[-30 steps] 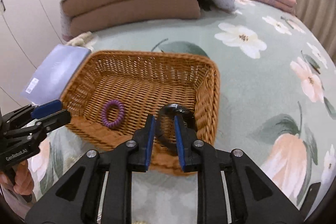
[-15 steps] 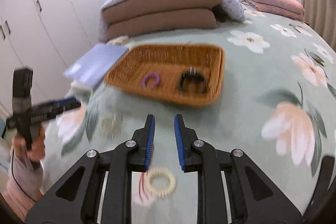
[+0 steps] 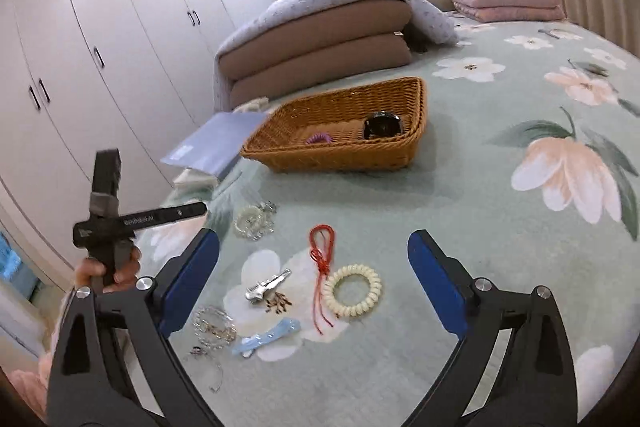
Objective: Organize jewelry
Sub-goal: 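Grasp the pearl bracelet with left tool while right tool grasps the cream bead bracelet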
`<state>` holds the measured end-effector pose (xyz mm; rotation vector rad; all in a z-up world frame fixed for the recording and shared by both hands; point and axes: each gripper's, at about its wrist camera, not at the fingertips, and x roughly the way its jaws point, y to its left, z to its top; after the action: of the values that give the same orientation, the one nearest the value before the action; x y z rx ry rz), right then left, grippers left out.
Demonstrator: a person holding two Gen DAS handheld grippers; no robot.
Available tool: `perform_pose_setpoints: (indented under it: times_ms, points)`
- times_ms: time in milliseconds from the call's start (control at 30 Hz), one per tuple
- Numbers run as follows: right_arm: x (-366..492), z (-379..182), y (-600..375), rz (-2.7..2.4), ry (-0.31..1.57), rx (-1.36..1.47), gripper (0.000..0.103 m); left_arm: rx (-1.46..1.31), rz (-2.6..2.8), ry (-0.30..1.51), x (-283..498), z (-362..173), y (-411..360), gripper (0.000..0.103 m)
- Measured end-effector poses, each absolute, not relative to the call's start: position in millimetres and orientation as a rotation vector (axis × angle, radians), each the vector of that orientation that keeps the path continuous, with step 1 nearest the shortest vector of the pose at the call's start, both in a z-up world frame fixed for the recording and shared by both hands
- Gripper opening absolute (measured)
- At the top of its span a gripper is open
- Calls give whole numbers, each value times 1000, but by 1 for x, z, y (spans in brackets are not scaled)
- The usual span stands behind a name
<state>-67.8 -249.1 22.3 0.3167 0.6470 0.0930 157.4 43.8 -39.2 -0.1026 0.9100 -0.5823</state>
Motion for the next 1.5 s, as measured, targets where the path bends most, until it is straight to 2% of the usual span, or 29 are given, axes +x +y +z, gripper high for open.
perform_pose_setpoints:
  times_ms: [300,400,467,600,667,733,800,900,967,1133,1267,1500]
  points:
    - [-31,2,-248,-35,872,175,94,-19,-562,947,175,-54,21,58]
    - [-15,-14,-246,-26,953,140,89,6,-569,963,180,-57,15,58]
    - [-6,-25,-242,-15,1010,110,74,17,-576,971,183,-59,12,57]
    - [7,-41,-234,-33,1063,40,66,50,-594,1000,186,-66,5,49]
    - [12,-48,-233,-35,1080,27,54,67,-597,1011,187,-70,3,41]
    - [18,-55,-234,-36,1100,34,47,85,-596,1005,188,-71,1,40]
    - [23,-61,-236,-36,1110,38,46,91,-603,1004,188,-71,-2,39]
    - [27,-66,-236,-52,1105,11,39,114,-604,1006,191,-71,-11,29]
    - [29,-66,-234,-69,1099,-23,29,144,-598,1001,192,-72,-17,18]
    - [28,-67,-225,-63,1085,-76,13,210,-589,978,184,-74,-29,10]
    - [24,-63,-221,-70,1061,-89,11,230,-554,943,173,-68,-30,9]
    - [9,-47,-230,-166,990,-105,11,256,-451,807,133,-23,-8,9]
